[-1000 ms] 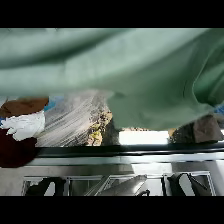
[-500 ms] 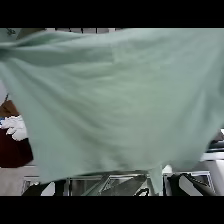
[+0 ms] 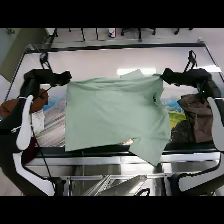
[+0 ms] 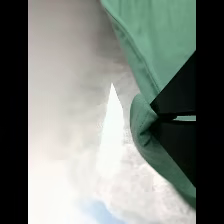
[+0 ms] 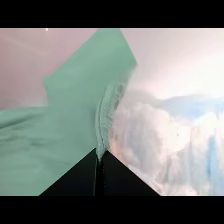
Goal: Fold the shirts.
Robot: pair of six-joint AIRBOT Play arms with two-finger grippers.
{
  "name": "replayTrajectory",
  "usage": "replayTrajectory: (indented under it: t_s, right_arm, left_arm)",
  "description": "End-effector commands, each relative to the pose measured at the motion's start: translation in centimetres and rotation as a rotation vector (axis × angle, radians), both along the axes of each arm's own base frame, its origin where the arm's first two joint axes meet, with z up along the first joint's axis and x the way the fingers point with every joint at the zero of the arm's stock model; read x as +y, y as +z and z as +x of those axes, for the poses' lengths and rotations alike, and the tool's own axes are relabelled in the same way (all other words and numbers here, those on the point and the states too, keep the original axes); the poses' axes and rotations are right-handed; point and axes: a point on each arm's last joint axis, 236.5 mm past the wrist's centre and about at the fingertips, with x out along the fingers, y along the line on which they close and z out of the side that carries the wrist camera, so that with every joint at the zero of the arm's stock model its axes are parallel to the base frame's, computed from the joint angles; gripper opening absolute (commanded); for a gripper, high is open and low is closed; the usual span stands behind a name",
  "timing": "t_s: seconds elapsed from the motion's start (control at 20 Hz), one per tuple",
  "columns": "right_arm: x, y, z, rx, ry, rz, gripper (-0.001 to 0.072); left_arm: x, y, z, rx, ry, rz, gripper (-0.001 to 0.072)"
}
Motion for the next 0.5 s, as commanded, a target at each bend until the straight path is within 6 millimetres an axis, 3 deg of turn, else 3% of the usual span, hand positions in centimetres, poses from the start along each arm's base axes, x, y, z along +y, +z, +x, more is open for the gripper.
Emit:
replayTrajectory:
  t_s: [0.0,0.05,0.1,0.15,0.25,0.3,0.4,0.45]
  right_arm:
    - [-0.5,-4.0,1.2,0.035,-0.044,0.028,0.0228]
    - [-1.0,-3.2,0.9,0.035,-0.03,0.033,0.0349]
    - [-1.9,-2.1,0.1,0.043,-0.011,0.043,0.0351]
    - [-3.1,-0.8,-1.0,0.053,0.005,0.061,0.0351]
    - [-6.1,1.9,-4.7,0.1,0.046,0.1,0.0349]
    - [-7.5,2.6,-7.5,0.152,0.077,0.104,0.0345]
    - [-9.5,2.0,-14.0,0.293,0.111,0.092,0.0343]
    - [-10.1,0.8,-17.3,0.37,0.101,0.086,0.0343]
  left_arm:
    - [-3.1,-3.4,2.4,0.028,-0.063,0.003,0.0014]
    - [-3.4,-2.9,2.4,0.036,-0.079,0.004,0.0108]
    - [-3.5,-2.0,2.0,0.049,-0.097,0.006,0.0528]
    - [-2.7,-0.7,1.5,0.07,-0.107,0.011,0.0694]
    - [0.4,2.3,-0.6,0.125,-0.097,0.01,0.0696]
    - [2.4,3.6,-2.1,0.153,-0.076,0.007,0.0696]
    - [6.6,4.4,-6.8,0.263,-0.029,-0.004,0.0695]
    - [8.2,3.8,-9.8,0.342,-0.007,-0.02,0.0695]
